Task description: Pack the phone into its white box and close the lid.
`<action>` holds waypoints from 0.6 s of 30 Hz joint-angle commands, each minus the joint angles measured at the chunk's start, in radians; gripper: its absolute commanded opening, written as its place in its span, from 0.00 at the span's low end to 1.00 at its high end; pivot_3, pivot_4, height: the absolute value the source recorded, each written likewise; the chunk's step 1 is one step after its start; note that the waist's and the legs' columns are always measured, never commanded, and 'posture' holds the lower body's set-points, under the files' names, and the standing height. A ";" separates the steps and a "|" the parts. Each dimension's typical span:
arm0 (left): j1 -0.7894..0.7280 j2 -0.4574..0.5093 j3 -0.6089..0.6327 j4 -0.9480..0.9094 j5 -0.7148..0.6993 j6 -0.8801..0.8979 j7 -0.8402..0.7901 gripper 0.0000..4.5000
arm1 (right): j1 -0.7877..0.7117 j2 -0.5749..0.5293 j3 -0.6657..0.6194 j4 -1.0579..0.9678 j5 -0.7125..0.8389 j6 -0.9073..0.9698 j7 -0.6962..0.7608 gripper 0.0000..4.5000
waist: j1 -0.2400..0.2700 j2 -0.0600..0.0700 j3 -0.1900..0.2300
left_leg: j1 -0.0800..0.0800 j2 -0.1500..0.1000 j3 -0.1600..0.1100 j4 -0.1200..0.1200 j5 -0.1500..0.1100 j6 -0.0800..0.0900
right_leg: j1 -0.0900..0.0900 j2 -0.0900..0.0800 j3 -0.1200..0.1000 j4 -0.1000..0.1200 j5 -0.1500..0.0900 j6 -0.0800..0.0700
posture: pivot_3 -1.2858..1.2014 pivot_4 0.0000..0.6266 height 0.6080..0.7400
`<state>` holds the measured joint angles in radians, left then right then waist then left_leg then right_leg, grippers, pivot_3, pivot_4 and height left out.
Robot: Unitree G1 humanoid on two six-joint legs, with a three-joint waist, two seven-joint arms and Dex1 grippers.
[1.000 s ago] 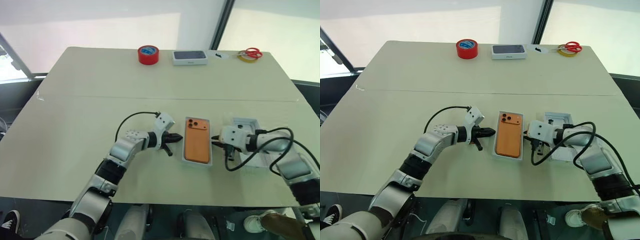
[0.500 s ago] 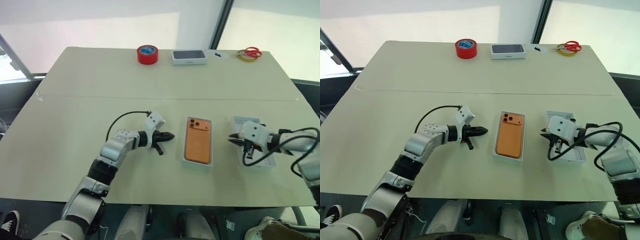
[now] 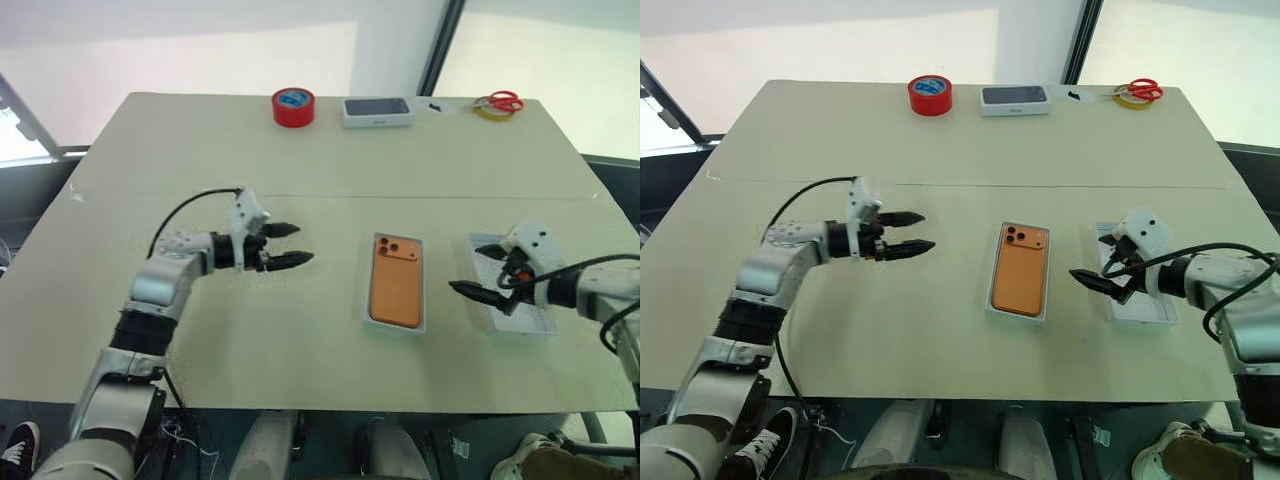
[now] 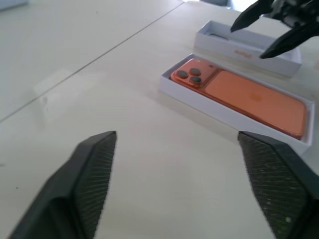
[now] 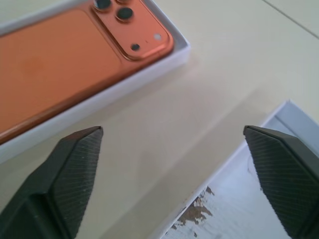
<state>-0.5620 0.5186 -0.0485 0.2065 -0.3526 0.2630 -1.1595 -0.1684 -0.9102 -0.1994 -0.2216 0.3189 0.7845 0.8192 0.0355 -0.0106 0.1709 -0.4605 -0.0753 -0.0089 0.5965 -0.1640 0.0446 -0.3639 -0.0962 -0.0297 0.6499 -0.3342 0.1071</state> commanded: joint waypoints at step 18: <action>0.158 0.125 0.076 -0.132 -0.083 -0.299 -0.254 0.99 | -0.233 0.027 -0.018 -0.122 0.317 0.830 -0.408 1.00 | -0.012 0.001 0.000 | -0.001 0.001 0.001 -0.001 0.002 0.001 | -0.002 0.000 0.000 0.001 0.000 -0.005 | 0.52 0.24 0.99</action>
<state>-0.4030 0.6435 0.0218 0.1105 -0.4177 -0.0182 -1.4153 -0.3870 -0.8672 -0.2123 -0.3540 0.6122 1.6078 0.4446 0.0238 -0.0092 0.1714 -0.4617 -0.0748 -0.0083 0.5961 -0.1623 0.0464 -0.3660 -0.0965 -0.0295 0.6510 -0.3331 0.1033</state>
